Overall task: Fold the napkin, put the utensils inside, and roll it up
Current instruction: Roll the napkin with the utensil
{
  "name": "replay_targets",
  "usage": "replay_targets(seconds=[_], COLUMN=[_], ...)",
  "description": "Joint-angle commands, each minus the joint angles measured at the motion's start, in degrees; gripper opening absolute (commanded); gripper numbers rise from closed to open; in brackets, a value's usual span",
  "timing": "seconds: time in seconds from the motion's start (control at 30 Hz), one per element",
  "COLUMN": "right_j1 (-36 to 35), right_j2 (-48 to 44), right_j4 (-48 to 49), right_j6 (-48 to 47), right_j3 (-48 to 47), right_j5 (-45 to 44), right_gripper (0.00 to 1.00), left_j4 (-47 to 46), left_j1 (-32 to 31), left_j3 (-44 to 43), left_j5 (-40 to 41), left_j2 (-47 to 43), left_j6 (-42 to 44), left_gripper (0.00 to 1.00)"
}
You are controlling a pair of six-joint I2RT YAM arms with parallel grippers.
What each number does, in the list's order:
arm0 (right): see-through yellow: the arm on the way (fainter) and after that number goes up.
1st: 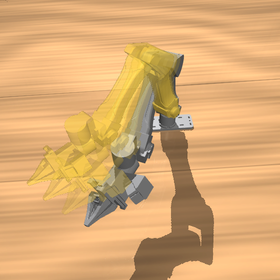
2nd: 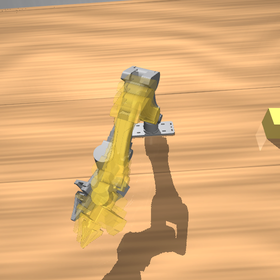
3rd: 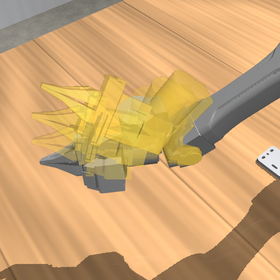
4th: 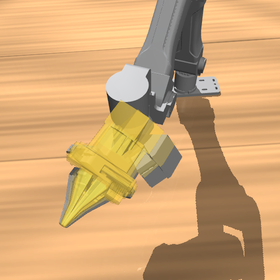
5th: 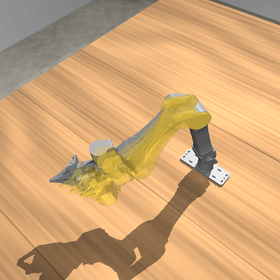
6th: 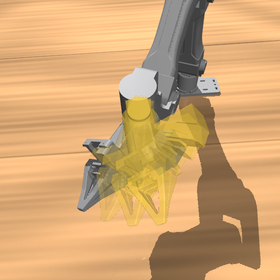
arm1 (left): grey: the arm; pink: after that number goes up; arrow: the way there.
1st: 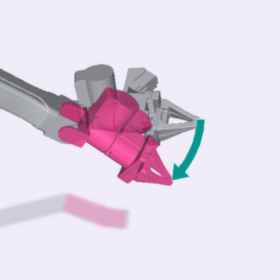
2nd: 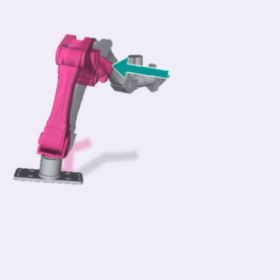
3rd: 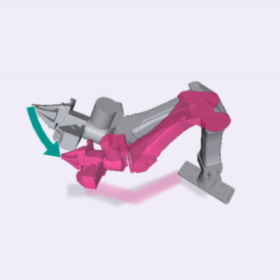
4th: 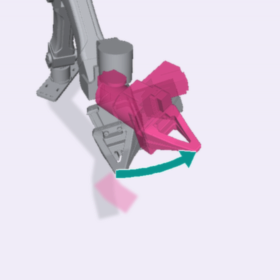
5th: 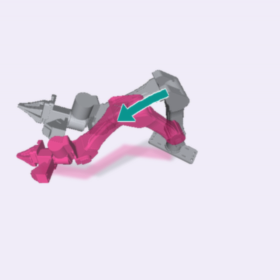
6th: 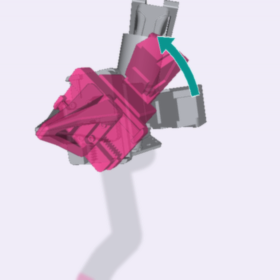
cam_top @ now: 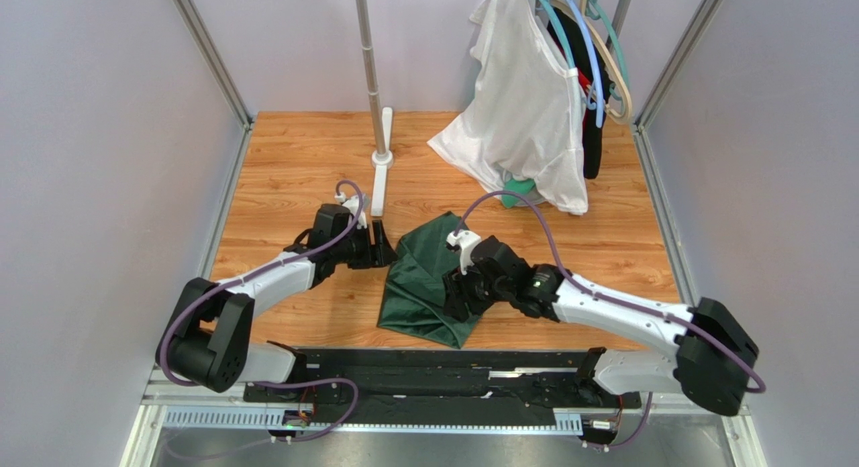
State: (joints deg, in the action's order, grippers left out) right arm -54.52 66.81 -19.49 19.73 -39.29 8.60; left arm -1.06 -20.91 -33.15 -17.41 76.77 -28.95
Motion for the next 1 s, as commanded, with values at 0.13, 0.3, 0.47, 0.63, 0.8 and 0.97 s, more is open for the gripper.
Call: replay_targets(seconds=[0.13,0.3,0.47,0.63,0.8,0.97], right_j1=[-4.4,-8.9,-12.5,-16.3,-18.3,-19.1], right_j2=[11.4,16.6,19.1,19.7,21.0,23.4], right_j4=[9.2,10.6,11.5,12.5,12.9,11.8], right_j6=[-7.1,-13.5,-16.3,-19.5,-22.6,-23.9], right_j3=[-7.1,-7.5,-6.8,-6.5,-6.4,-6.8], right_j5=[-4.7,-4.3,-10.3,-19.0,-24.5,-26.3], right_gripper=[0.59,0.6,0.63,0.63,0.6,0.56], left_j4=[-2.9,-2.9,-2.9,-2.8,-3.1,-3.2], left_j1=[0.3,0.3,0.3,0.3,0.3,0.3], left_j3=[0.8,0.7,0.5,0.3,0.3,0.0], left_j5=[-0.2,-0.7,-0.9,-0.9,-1.0,-1.4], left_j2=[2.2,3.7,4.3,4.5,5.1,5.3], left_j6=[-0.4,0.0,0.5,0.7,0.6,0.4], left_gripper=[0.71,0.71,0.71,0.71,0.71,0.71])
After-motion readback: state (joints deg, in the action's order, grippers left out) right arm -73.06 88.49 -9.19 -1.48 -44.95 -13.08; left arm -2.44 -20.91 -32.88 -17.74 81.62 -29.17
